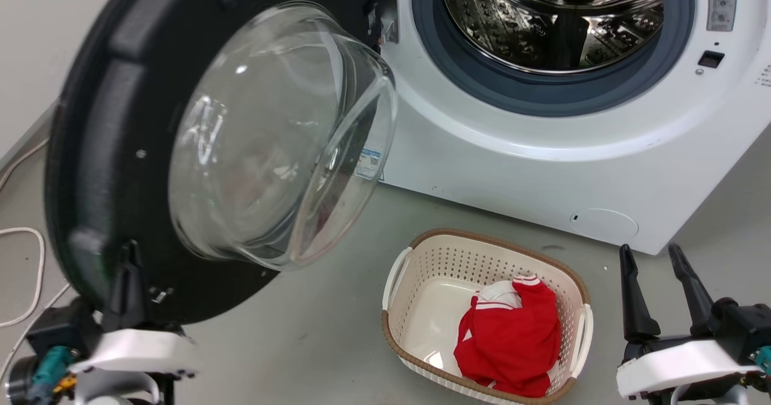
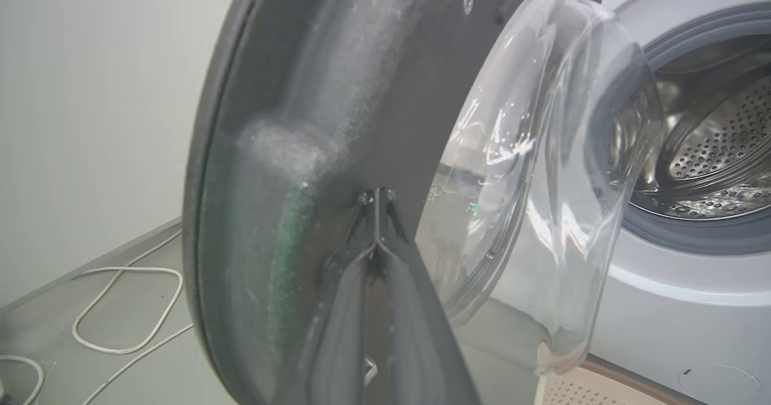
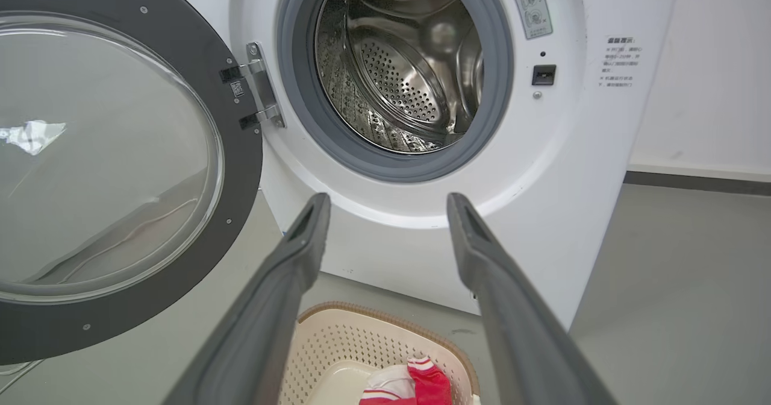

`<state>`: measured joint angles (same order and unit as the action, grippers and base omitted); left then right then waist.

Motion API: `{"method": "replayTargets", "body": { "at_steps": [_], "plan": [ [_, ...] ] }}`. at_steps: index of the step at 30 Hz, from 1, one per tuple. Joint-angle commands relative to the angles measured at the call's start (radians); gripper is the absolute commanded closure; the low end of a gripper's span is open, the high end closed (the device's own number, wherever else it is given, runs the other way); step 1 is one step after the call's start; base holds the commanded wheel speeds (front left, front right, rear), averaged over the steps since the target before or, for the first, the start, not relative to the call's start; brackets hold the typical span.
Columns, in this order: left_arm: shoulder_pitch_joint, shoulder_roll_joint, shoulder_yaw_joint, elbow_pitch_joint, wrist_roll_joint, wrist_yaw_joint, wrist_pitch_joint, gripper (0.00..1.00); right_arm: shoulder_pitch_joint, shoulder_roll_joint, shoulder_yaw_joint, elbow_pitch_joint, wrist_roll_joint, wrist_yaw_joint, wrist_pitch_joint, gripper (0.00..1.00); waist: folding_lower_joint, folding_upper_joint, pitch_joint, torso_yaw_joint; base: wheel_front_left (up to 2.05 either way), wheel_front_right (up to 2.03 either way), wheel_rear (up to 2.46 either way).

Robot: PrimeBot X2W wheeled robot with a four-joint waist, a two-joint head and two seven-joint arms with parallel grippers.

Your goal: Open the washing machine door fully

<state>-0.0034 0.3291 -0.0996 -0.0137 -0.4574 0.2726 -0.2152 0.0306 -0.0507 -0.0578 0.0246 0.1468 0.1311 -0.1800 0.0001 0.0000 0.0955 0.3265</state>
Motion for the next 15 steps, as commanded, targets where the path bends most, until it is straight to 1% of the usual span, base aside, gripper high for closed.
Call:
{"method": "replayTargets", "body": {
  "at_steps": [1,6,12,15],
  "plan": [
    [-0.023,0.009,0.019,0.01,-0.01,-0.001,-0.009,1.0,-0.012,0.001,-0.003,-0.007,-0.006,-0.001,0.001,0.0,-0.0001,0.0,0.007,-0.005,0.0,0.0,0.0],
    [-0.07,0.047,0.081,0.084,-0.032,-0.024,-0.029,1.0,-0.02,0.001,-0.003,-0.014,-0.009,-0.001,0.01,0.0,-0.0001,0.0,0.026,-0.016,0.0,0.0,0.0],
    [-0.14,0.096,0.155,0.182,-0.065,-0.066,-0.043,1.0,-0.034,0.001,-0.005,-0.024,-0.016,-0.001,0.018,0.0,-0.0001,0.0,0.051,-0.019,0.0,0.0,0.0],
    [-0.176,0.114,0.176,0.235,-0.069,-0.085,-0.045,1.0,-0.036,0.001,-0.005,-0.028,-0.017,-0.001,0.019,0.0,-0.0001,0.0,0.058,-0.02,0.0,0.0,0.0]
  ]
}}
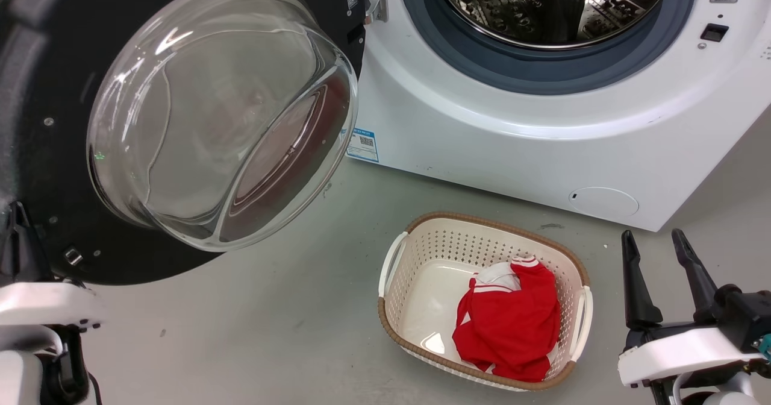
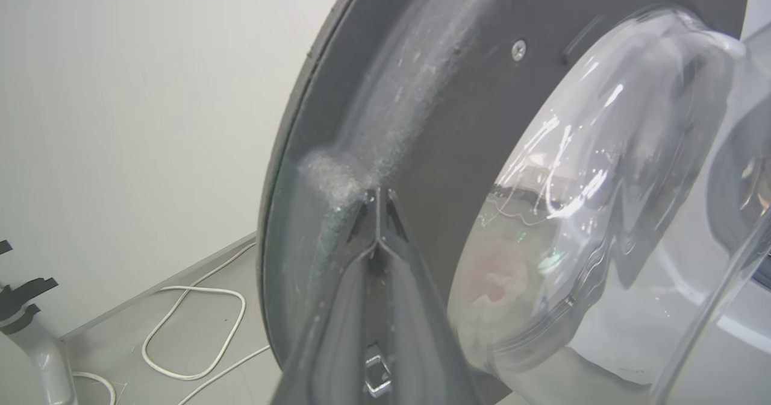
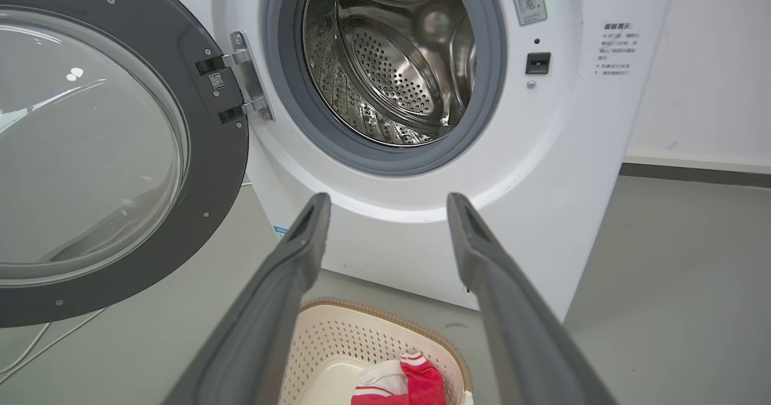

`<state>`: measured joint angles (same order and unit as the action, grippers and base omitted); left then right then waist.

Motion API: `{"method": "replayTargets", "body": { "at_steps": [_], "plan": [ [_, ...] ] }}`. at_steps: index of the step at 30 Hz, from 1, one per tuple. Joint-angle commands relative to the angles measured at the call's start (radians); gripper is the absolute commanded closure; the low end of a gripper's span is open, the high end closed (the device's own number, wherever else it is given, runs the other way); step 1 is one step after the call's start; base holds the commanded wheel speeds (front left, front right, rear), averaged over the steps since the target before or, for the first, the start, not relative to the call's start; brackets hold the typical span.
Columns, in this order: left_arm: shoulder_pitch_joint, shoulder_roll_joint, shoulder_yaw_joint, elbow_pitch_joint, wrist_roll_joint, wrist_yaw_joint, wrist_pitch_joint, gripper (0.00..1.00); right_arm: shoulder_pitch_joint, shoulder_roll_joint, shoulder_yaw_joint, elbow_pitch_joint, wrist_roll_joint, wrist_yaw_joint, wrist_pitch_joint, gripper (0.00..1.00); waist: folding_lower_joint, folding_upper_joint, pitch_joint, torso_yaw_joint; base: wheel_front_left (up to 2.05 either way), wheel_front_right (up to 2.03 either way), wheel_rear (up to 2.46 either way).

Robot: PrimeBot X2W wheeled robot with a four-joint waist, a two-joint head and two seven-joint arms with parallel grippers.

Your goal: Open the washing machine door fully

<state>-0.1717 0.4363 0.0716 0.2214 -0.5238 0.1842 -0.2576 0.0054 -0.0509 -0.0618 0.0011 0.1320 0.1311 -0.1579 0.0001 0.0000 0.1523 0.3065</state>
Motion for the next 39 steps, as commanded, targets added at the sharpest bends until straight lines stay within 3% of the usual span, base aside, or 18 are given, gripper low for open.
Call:
{"method": "replayTargets", "body": {
  "at_steps": [1,8,19,27,33,34,35,36,37,39],
  "plan": [
    [-0.037,0.016,0.019,0.047,-0.001,-0.014,-0.006,1.0,-0.012,0.002,-0.002,-0.005,-0.006,-0.001,0.001,0.0,-0.0001,0.0,0.003,0.0,0.0,0.0,0.0],
    [-0.058,-0.001,0.039,0.11,0.039,-0.046,-0.009,1.0,-0.005,0.002,-0.006,-0.003,-0.004,-0.001,0.001,0.0,-0.0001,0.0,-0.014,-0.003,0.0,0.0,0.0],
    [0.138,-0.095,0.058,-0.071,0.139,-0.025,-0.01,1.0,0.021,0.002,0.008,0.03,0.025,-0.001,-0.019,0.0,-0.0001,0.0,-0.084,-0.022,0.0,0.0,0.0],
    [0.265,-0.203,-0.031,-0.202,0.211,-0.026,-0.01,1.0,0.038,0.002,0.029,0.054,0.036,-0.001,-0.039,0.0,-0.0001,0.0,-0.128,-0.069,0.0,0.0,0.0],
    [0.27,-0.271,-0.103,-0.214,0.249,-0.082,-0.01,1.0,0.04,0.001,0.043,0.049,0.029,-0.001,-0.033,0.0,-0.0001,0.0,-0.142,-0.121,0.0,0.0,0.0],
    [0.262,-0.28,-0.107,-0.206,0.249,-0.097,-0.01,0.83,0.038,0.001,0.045,0.048,0.028,-0.001,-0.033,0.0,-0.0001,0.0,-0.144,-0.131,0.0,0.0,0.0],
    [0.251,-0.285,-0.107,-0.198,0.254,-0.11,-0.01,0.74,0.039,0.002,0.046,0.045,0.027,-0.001,-0.033,0.0,-0.0001,0.0,-0.144,-0.141,0.0,0.0,0.0],
    [0.243,-0.295,-0.112,-0.191,0.262,-0.122,-0.01,0.15,0.038,0.002,0.046,0.043,0.027,-0.001,-0.031,0.0,-0.0001,0.0,-0.145,-0.15,0.0,0.0,0.0],
    [0.237,-0.304,-0.116,-0.186,0.268,-0.133,-0.01,0.0,0.037,0.001,0.048,0.042,0.024,-0.001,-0.029,0.0,-0.0001,0.0,-0.147,-0.161,0.0,0.0,0.0],
    [0.224,-0.314,-0.123,-0.175,0.286,-0.151,-0.01,0.0,0.036,0.002,0.051,0.035,0.022,-0.001,-0.028,0.0,-0.0001,0.0,-0.149,-0.181,0.0,0.0,0.0]
  ]
}}
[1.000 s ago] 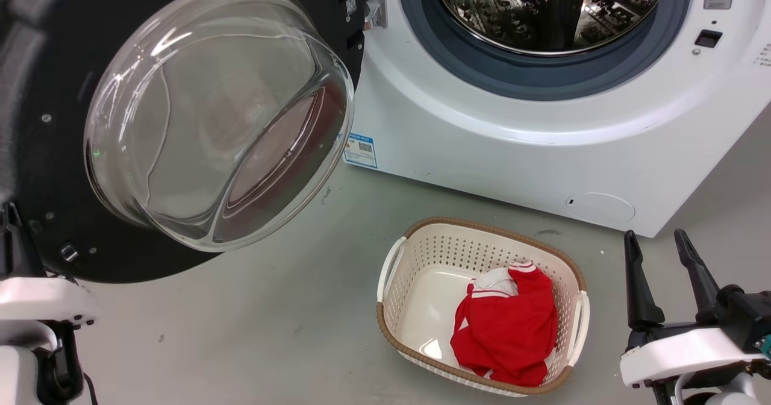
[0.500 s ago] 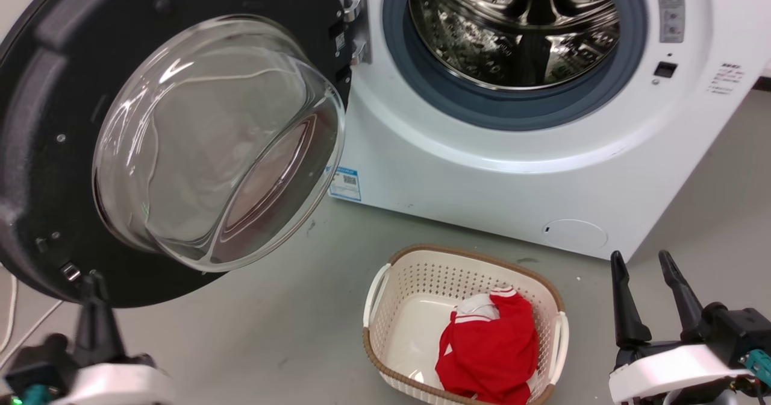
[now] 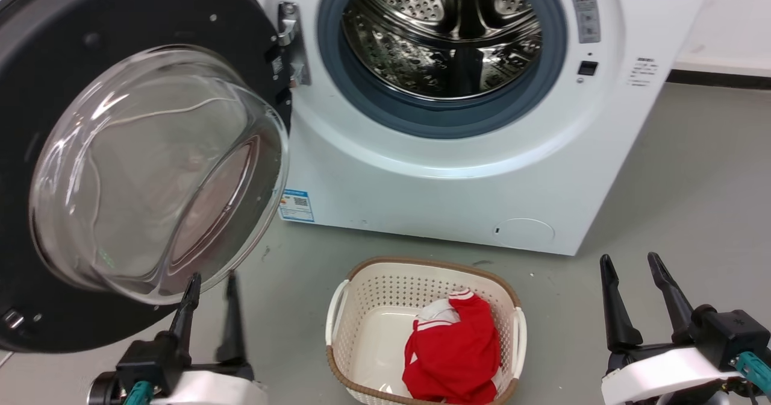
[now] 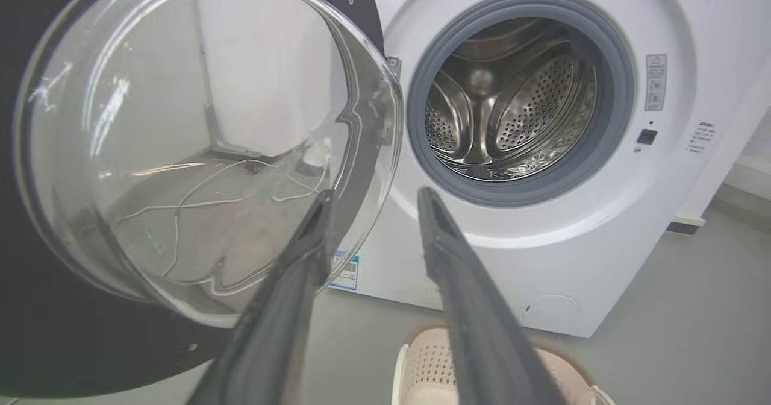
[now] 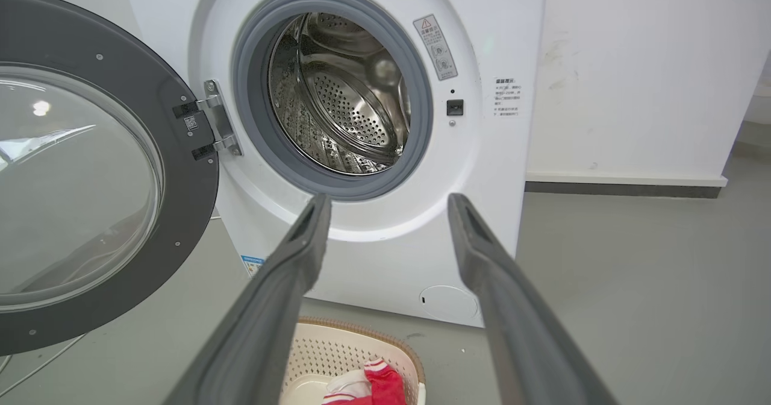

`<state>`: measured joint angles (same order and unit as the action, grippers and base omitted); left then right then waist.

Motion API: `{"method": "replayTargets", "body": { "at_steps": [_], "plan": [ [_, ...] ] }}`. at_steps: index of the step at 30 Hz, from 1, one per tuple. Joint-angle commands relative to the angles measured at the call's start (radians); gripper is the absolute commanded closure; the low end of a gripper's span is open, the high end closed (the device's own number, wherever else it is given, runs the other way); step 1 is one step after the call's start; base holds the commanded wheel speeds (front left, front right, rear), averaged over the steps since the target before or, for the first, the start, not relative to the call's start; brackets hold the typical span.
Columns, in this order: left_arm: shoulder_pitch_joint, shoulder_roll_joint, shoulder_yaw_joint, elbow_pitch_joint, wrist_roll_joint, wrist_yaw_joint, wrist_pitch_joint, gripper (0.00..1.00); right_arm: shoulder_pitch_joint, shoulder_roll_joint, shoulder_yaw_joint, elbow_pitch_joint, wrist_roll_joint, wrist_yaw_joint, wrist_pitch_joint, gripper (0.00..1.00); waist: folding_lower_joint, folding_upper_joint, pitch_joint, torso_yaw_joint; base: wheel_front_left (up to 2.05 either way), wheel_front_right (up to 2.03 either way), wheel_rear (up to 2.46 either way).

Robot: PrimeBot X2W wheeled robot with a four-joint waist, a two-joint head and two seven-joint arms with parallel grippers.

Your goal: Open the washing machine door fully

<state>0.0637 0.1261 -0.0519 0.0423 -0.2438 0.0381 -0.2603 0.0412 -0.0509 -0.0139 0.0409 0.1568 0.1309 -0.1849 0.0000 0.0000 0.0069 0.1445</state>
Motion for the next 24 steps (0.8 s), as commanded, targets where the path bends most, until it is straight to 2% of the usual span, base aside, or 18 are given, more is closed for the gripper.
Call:
{"method": "replayTargets", "body": {
  "at_steps": [1,9,14,24],
  "plan": [
    [-0.011,-0.003,0.001,0.004,0.007,-0.005,-0.007,0.0,0.0,0.002,0.003,-0.005,-0.003,0.0,-0.001,0.0,0.0,0.0,-0.003,-0.019,0.0,0.0,0.0],
    [-0.066,-0.03,-0.005,0.0,0.084,-0.027,-0.007,0.0,-0.004,0.002,-0.003,-0.041,-0.021,0.0,0.014,0.0,0.0,0.0,-0.007,-0.107,0.0,0.0,0.0],
    [-0.097,-0.019,0.0,0.002,0.123,-0.018,-0.007,0.0,-0.002,0.002,-0.011,-0.071,-0.051,0.0,0.026,0.0,0.0,0.0,-0.006,-0.145,0.0,0.0,0.0],
    [-0.085,0.01,0.012,0.024,0.17,0.008,-0.007,0.0,0.029,0.002,0.012,-0.098,-0.069,0.0,0.046,0.0,0.0,0.0,-0.01,-0.174,0.0,0.0,0.0]
  ]
}}
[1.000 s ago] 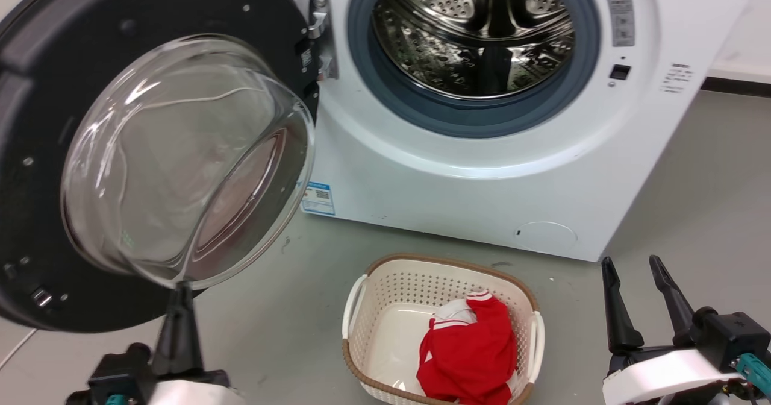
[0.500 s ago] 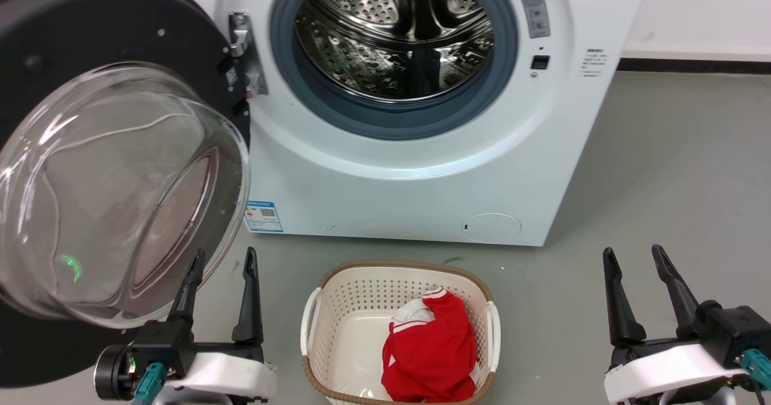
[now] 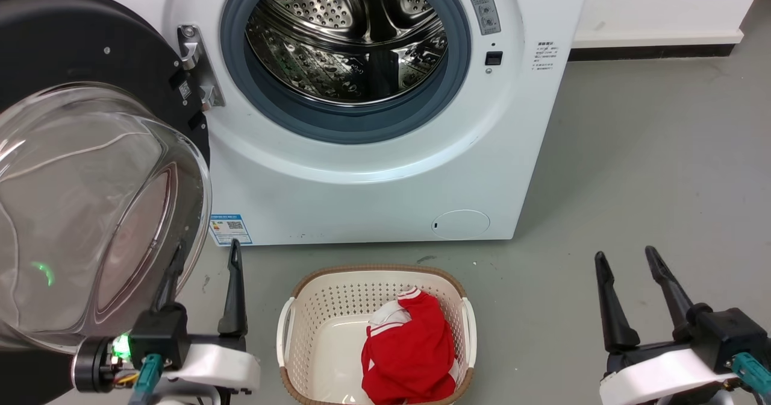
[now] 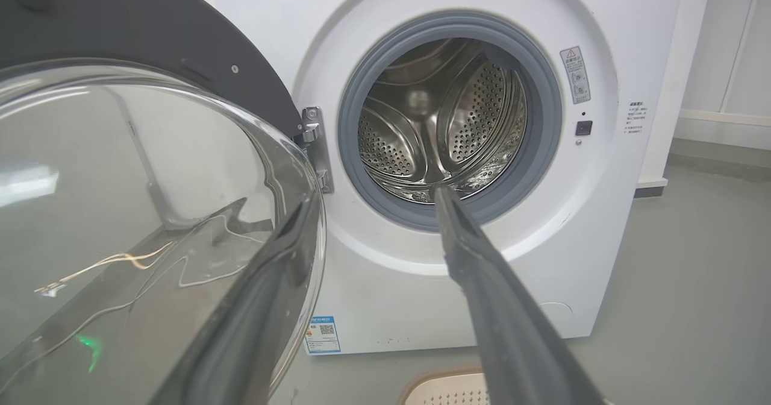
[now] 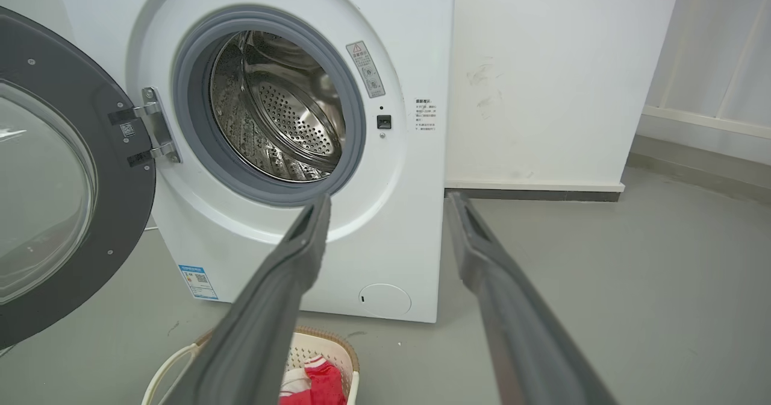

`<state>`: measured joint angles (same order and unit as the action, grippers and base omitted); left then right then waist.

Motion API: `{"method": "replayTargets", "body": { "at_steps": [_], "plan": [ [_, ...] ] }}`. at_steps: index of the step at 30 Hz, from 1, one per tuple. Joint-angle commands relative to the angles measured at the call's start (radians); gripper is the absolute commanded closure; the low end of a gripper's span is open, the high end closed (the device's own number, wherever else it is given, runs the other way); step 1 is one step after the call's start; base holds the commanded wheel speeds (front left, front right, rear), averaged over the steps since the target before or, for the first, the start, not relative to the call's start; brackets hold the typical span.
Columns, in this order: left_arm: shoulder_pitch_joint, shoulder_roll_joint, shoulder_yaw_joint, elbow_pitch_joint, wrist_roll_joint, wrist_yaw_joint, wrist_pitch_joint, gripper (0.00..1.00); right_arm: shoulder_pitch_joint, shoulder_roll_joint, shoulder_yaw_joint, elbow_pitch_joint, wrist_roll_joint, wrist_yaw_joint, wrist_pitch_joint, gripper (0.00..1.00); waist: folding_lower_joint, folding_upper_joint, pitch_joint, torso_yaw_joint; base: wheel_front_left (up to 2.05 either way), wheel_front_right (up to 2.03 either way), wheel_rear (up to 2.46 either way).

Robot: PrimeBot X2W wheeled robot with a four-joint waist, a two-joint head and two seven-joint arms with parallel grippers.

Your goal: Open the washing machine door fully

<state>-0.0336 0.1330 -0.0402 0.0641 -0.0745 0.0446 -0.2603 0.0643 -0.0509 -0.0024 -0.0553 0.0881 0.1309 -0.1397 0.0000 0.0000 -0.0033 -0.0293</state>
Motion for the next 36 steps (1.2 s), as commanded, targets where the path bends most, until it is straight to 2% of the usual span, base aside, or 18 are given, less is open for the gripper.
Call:
{"method": "replayTargets", "body": {
  "at_steps": [1,28,29,32,36],
  "plan": [
    [0.017,0.003,0.001,0.003,-0.001,0.003,-0.007,0.0,0.008,0.001,0.003,-0.002,0.001,0.0,0.001,0.0,0.0,0.0,-0.001,0.0,0.0,0.0,0.0],
    [0.036,0.006,0.006,0.007,-0.019,0.007,-0.007,0.0,0.007,0.002,-0.002,0.024,0.026,0.0,-0.01,0.0,0.0,0.0,0.003,0.009,0.0,0.0,0.0],
    [0.03,0.004,0.006,0.006,-0.018,0.005,0.0,1.0,0.004,0.0,-0.001,0.023,0.019,0.0,-0.009,1.0,0.0,0.0,0.003,0.009,0.0,0.0,0.0],
    [0.035,-0.001,0.008,0.031,-0.024,0.003,0.006,1.0,0.011,0.0,0.003,0.044,0.026,0.0,-0.009,1.0,0.0,0.0,0.003,0.008,0.0,0.0,0.0],
    [0.02,-0.006,0.024,0.049,-0.108,-0.007,0.035,1.0,0.006,-0.004,0.004,0.051,0.117,0.0,-0.002,1.0,0.0,0.0,0.003,0.009,0.0,0.0,0.0]
  ]
}}
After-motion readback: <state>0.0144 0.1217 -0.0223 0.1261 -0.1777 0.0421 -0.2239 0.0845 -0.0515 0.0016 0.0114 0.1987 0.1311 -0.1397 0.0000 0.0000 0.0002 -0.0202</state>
